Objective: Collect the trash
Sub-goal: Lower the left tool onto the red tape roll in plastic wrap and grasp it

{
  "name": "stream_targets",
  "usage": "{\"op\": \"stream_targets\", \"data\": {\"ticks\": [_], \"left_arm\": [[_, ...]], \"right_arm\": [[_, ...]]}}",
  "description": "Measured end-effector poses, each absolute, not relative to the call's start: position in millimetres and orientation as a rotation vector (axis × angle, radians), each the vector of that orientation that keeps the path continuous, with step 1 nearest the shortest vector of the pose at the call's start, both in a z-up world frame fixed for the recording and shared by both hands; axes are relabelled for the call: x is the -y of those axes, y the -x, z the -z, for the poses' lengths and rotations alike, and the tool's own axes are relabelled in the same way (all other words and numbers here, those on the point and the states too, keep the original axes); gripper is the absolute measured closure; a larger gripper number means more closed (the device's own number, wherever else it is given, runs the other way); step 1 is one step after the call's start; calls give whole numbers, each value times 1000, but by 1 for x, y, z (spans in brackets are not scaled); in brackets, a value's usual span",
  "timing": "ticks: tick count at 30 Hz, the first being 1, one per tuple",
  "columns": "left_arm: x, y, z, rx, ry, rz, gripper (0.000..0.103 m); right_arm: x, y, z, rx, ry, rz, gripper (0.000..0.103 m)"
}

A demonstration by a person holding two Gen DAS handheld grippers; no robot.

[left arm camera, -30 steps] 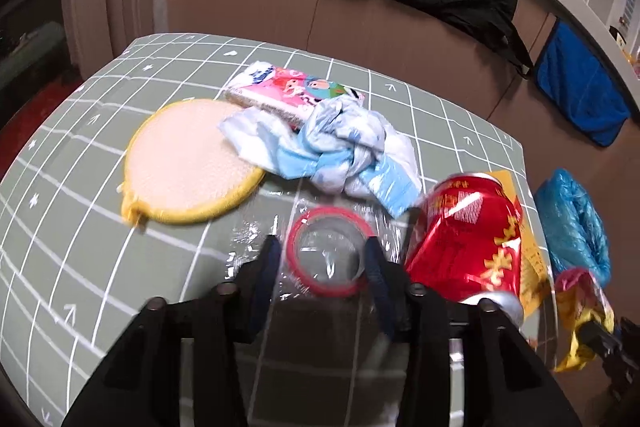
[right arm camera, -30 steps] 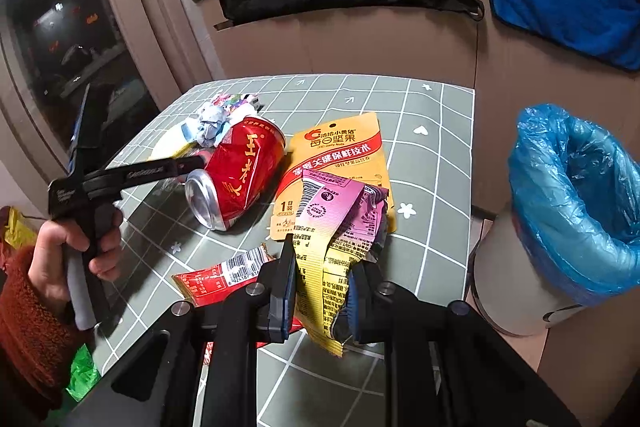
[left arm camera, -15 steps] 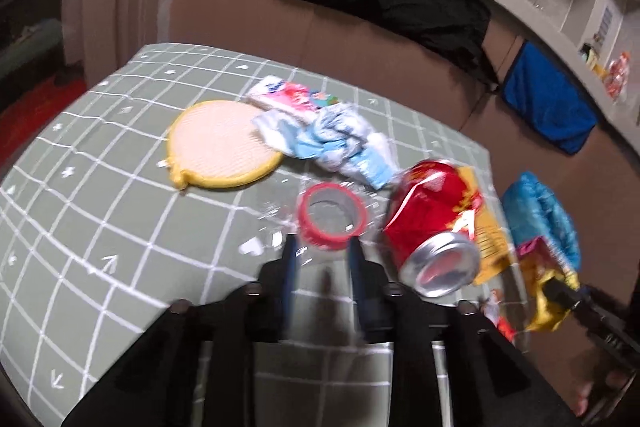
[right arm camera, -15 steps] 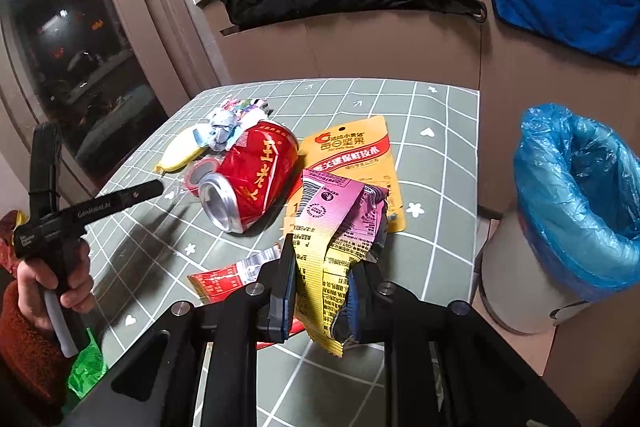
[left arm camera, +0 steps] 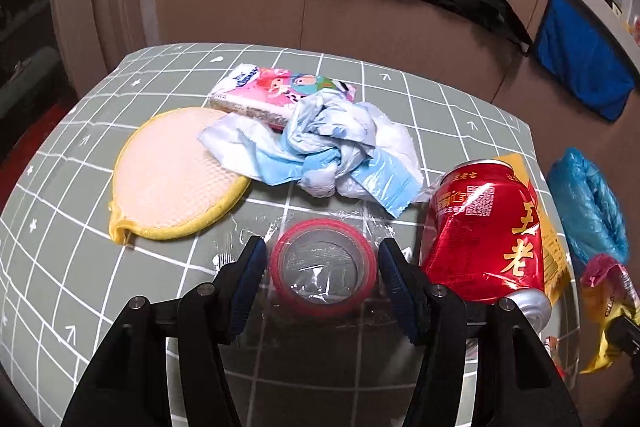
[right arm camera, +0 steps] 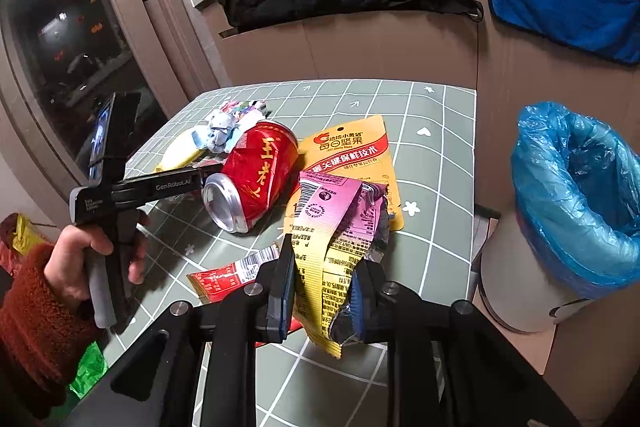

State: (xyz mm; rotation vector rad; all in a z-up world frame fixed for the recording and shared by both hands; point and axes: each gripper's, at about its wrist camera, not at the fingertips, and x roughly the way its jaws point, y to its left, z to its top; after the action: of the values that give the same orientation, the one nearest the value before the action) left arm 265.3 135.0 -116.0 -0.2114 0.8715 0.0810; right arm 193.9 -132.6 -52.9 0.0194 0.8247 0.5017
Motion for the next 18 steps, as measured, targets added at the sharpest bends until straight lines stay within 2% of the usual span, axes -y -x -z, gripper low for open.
{"op": "stream_targets", "data": {"ticks": [9,11,18], "left_arm": [[-134,-266,115,-911,176,-122,42],[-137,-264,114,-918,194,-111,50],[-146,-215,102,-849,231,-99,50]], "right_arm": [[122,-195,52,-813,1,-516,81],[121,-194,50,-806,4,-519,81],[126,-189,38,-770,-15,-518,81]]}}
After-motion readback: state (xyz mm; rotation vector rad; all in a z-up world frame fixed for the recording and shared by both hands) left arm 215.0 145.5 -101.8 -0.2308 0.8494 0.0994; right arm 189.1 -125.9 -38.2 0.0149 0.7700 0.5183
